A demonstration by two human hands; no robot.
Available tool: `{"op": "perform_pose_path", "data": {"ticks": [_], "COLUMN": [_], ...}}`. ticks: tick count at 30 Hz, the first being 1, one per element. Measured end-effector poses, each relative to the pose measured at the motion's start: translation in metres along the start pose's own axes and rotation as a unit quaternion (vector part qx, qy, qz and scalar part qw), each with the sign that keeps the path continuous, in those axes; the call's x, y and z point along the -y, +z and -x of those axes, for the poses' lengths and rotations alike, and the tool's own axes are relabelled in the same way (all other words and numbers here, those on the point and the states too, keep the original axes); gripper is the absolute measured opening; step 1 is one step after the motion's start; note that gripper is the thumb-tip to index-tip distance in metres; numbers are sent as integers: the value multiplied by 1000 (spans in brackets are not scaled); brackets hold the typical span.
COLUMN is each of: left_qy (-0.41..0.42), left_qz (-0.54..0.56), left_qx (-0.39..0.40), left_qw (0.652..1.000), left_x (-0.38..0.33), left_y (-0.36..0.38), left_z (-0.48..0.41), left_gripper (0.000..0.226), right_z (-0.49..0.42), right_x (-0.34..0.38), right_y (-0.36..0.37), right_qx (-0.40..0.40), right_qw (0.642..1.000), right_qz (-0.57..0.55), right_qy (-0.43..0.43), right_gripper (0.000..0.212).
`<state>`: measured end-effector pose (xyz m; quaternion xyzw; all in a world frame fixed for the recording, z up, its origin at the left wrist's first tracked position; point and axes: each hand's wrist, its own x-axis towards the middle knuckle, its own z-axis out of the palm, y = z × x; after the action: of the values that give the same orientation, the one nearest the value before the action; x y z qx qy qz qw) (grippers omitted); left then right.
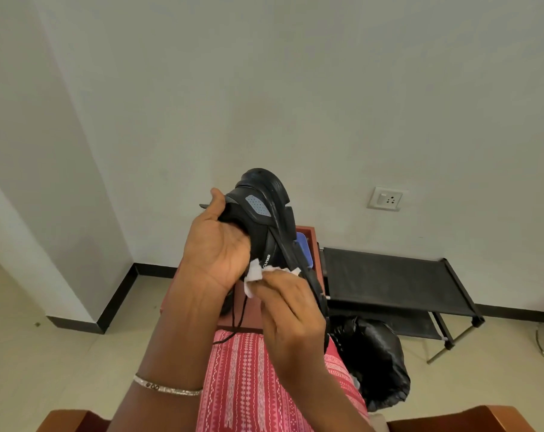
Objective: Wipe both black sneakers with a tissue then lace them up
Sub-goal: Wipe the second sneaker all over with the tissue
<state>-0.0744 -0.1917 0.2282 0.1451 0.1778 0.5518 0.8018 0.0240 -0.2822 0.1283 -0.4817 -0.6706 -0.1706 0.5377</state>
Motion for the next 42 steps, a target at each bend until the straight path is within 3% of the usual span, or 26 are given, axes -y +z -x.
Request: {"op": "perform_pose_path", "data": {"ticks": [3, 9, 15, 19, 26, 29, 36, 42], "left_qy": [-9, -28, 11, -6, -21, -5, 23, -21], "left_qz": [-7, -25, -25, -50, -78, -97, -104, -108], "left_qx": [-5, -8, -7, -3, 45, 30, -19, 7], "left_qw": [1000, 999, 1000, 999, 996, 995, 994, 994], "left_x": [2, 8, -2, 4, 24, 21, 12, 22], "left_y": [-1, -1, -6, -9, -2, -1, -4, 0], "left_z": [2, 8, 7, 7, 16, 16, 12, 20], "left_gripper": [52, 55, 54, 57, 64, 67, 57, 64], "right_z": [-8, -59, -4, -20, -90, -72, -2, -71], "right_x": [-4, -15, -24, -23, -18, -23, -28, -26], "right_y": [-2, -5, -8, -6, 0, 1, -5, -11], "right_qx": [-2, -30, -17, -14, -54, -20, 16, -28], "right_qw": [1000, 994, 989, 986, 990, 994, 986, 990], "right_qz": [-16, -48, -39, -44, -18, -2, -31, -28], "right_qy": [4, 90, 141, 160, 125, 109, 165, 134], "right_gripper": [20, 24, 23, 19, 17, 21, 14, 17]}}
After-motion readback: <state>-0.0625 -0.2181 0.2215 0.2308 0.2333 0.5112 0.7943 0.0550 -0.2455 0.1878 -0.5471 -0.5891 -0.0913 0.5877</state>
